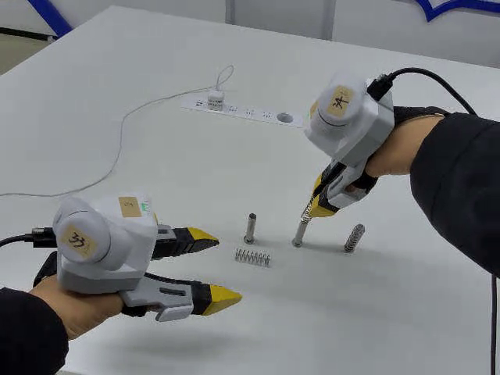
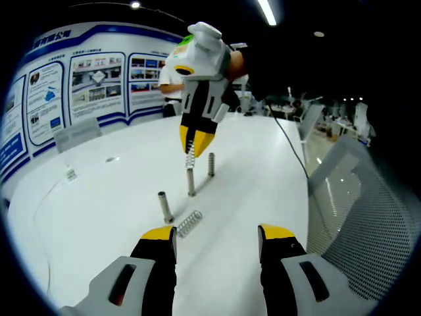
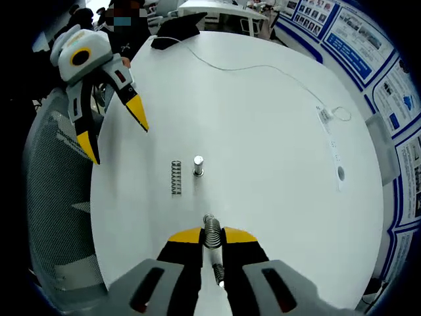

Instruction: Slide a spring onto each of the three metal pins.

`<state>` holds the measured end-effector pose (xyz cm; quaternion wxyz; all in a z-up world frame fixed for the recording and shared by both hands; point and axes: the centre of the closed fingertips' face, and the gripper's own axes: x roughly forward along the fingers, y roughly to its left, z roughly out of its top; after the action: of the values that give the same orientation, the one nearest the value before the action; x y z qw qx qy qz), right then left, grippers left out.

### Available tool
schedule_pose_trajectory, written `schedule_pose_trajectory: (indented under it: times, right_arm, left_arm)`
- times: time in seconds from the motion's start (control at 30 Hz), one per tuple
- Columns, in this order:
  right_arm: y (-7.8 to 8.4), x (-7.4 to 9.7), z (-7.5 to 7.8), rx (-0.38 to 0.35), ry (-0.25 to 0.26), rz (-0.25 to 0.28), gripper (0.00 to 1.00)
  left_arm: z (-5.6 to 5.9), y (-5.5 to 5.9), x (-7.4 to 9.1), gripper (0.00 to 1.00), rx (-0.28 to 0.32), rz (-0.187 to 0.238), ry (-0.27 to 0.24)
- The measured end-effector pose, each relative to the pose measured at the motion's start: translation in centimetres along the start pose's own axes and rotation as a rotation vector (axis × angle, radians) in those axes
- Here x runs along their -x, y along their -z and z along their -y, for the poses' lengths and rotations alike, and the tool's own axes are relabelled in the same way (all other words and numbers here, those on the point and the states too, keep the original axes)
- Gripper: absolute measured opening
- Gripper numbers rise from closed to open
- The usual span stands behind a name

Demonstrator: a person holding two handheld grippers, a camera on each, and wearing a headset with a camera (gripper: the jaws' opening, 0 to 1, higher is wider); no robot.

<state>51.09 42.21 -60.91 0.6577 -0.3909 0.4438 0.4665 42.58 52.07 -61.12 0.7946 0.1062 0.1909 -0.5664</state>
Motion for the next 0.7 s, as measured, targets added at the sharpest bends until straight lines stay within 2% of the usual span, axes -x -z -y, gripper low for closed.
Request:
schedule_pose_trajectory:
  times: [0.33, 0.7]
  right_arm:
    - [0.5, -1.8, -0.3, -0.011, -0.018, -0.050, 0.12]
    - [1.3, -4.1, -0.4, -0.048, -0.014, -0.075, 0.12]
  left_arm:
    - [0.0, 0.3, -0.1, 0.50, 0.004, -0.005, 0.004]
    - [-0.1, 0.3, -0.1, 0.49, 0.007, -0.005, 0.001]
